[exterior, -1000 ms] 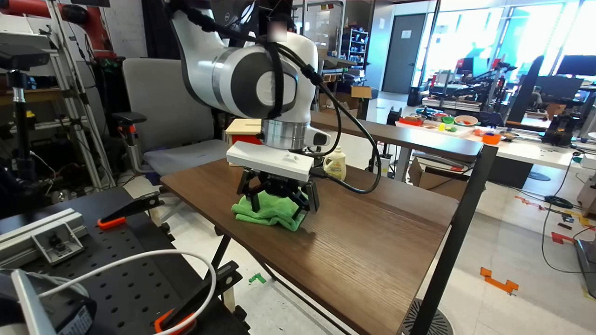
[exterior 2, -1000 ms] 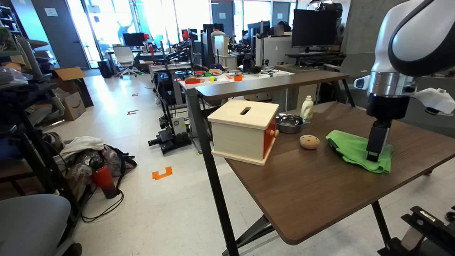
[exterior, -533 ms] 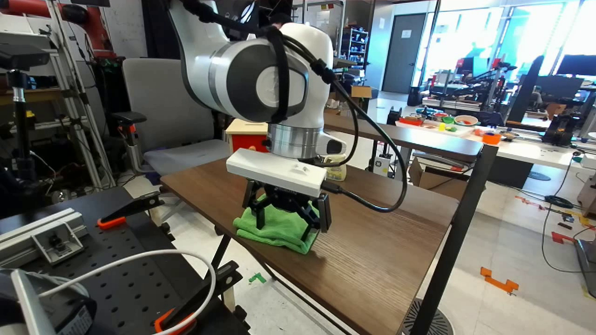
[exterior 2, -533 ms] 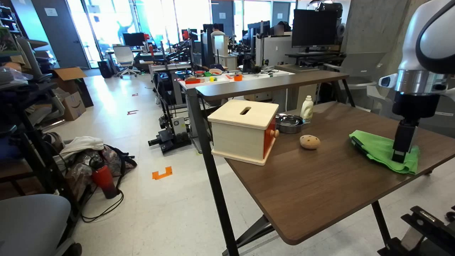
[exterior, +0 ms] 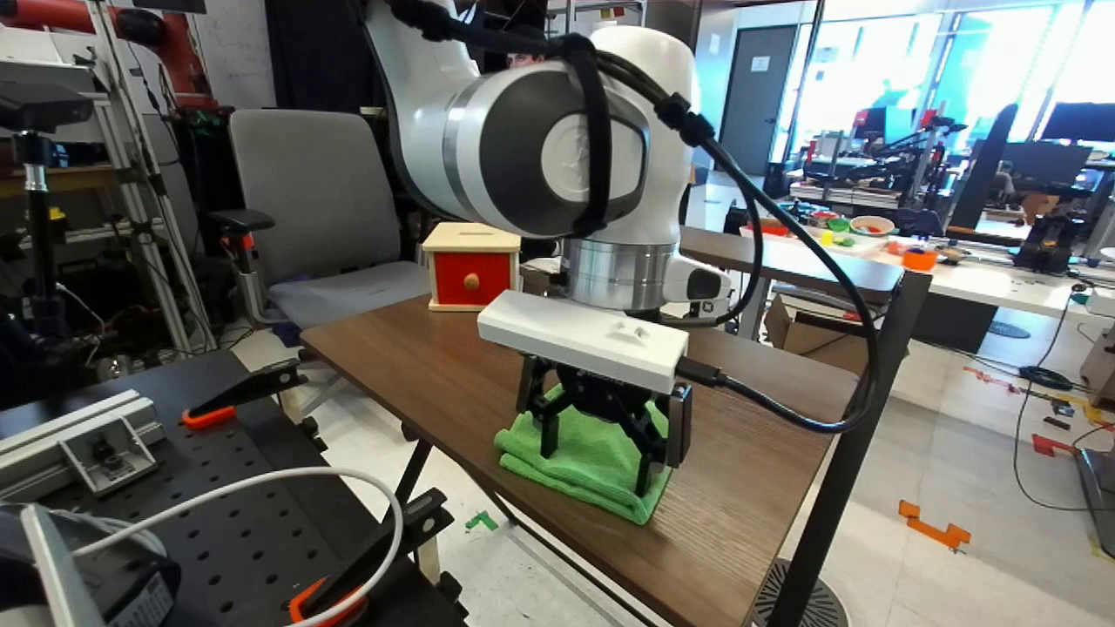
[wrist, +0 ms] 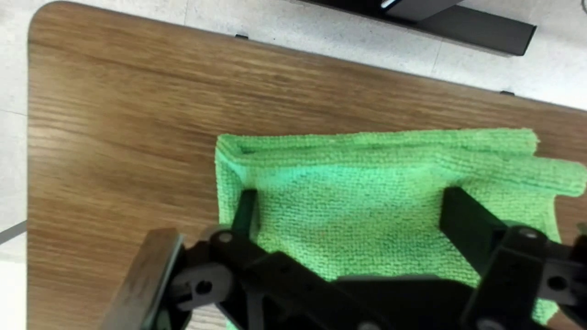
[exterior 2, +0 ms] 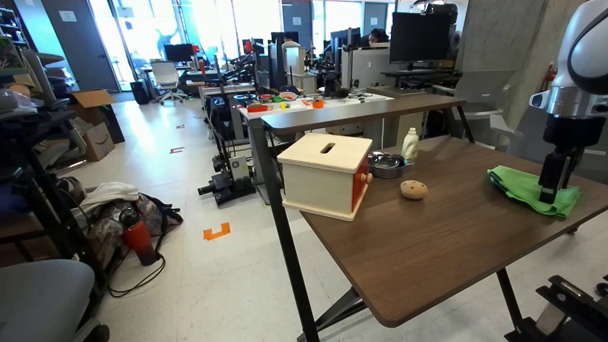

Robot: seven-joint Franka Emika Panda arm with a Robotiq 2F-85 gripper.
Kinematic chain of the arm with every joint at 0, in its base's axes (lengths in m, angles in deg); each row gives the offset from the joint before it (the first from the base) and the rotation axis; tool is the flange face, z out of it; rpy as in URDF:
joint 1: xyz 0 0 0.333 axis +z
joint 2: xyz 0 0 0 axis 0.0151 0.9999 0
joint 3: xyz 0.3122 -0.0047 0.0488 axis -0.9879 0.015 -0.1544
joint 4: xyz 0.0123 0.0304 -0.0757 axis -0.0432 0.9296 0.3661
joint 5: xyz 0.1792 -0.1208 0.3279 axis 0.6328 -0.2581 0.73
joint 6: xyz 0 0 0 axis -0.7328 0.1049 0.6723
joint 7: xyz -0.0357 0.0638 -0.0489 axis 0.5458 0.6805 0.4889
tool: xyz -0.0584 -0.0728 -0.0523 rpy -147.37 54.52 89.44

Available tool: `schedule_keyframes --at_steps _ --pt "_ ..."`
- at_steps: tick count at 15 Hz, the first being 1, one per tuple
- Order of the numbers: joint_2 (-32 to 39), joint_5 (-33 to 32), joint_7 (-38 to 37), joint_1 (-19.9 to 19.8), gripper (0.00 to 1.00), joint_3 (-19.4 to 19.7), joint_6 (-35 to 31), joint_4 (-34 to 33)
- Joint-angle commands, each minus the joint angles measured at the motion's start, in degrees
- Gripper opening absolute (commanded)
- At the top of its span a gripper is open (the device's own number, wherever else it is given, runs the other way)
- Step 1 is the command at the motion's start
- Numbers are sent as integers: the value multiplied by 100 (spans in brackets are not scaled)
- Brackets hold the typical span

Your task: Use the green towel to wipe the right side of the table

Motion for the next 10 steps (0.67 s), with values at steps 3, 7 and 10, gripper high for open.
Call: schedule_keyframes --at_steps 3,7,10 --pt "437 -26 -579 59 100 0 237 -953" --pt "488 -44 -778 244 100 -168 206 -1137" --pt "269 -64 -604 332 100 -440 15 -746"
